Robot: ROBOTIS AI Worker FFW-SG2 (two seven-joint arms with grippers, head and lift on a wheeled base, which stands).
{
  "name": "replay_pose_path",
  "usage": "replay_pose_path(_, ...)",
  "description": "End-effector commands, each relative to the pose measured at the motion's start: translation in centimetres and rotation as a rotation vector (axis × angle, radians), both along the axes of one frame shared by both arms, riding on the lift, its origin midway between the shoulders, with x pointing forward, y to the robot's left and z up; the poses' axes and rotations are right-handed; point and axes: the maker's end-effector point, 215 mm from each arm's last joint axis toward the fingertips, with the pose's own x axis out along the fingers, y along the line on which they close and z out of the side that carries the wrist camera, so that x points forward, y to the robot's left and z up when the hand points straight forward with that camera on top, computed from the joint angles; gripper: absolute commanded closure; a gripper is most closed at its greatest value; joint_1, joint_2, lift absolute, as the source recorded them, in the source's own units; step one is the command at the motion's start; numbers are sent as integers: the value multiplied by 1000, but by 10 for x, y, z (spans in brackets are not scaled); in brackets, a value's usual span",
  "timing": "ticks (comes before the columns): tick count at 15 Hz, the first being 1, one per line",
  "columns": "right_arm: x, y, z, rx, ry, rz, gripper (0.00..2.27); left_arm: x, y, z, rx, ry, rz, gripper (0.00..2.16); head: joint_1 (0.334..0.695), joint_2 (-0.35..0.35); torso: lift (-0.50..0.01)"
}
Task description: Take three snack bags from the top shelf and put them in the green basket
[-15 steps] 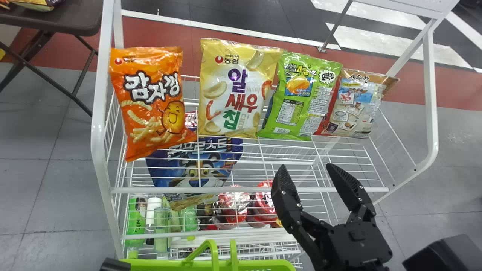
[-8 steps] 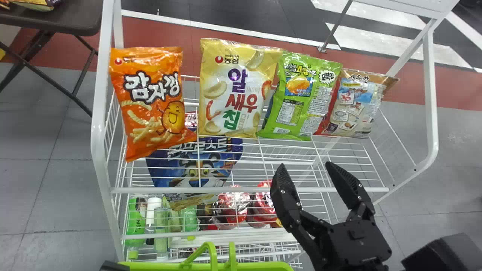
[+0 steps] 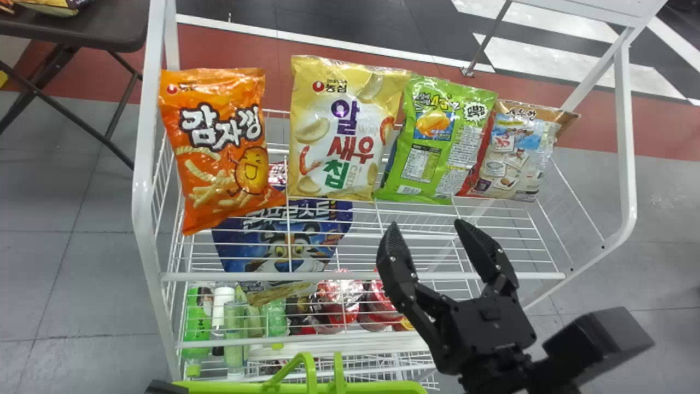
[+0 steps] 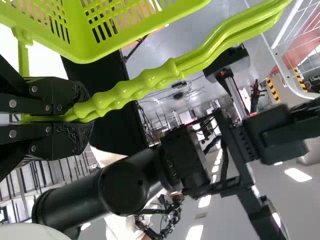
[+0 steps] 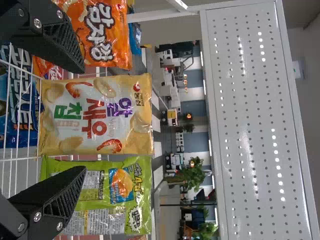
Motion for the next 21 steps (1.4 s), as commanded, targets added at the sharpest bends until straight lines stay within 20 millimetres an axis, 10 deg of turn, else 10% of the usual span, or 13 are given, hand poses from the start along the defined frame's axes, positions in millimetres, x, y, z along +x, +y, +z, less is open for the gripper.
replay_pose_path(1, 22, 13, -12, 10, 35, 26, 140, -2, 0, 0, 0, 7, 0, 1220, 695, -350, -42)
replay_pose_path(7, 84, 84, 0, 43, -10, 204, 140, -3, 0, 1, -6, 8, -8, 1220, 695, -350, -42)
replay_pose_path(14, 160, 146, -42, 100, 187, 402, 144, -2, 5, -4, -13, 35, -4, 1220, 695, -305, -42)
replay_pose_path(21, 191, 187, -81, 71, 327, 534, 147, 2, 9, -3, -29, 48, 2, 1217, 695, -168, -42)
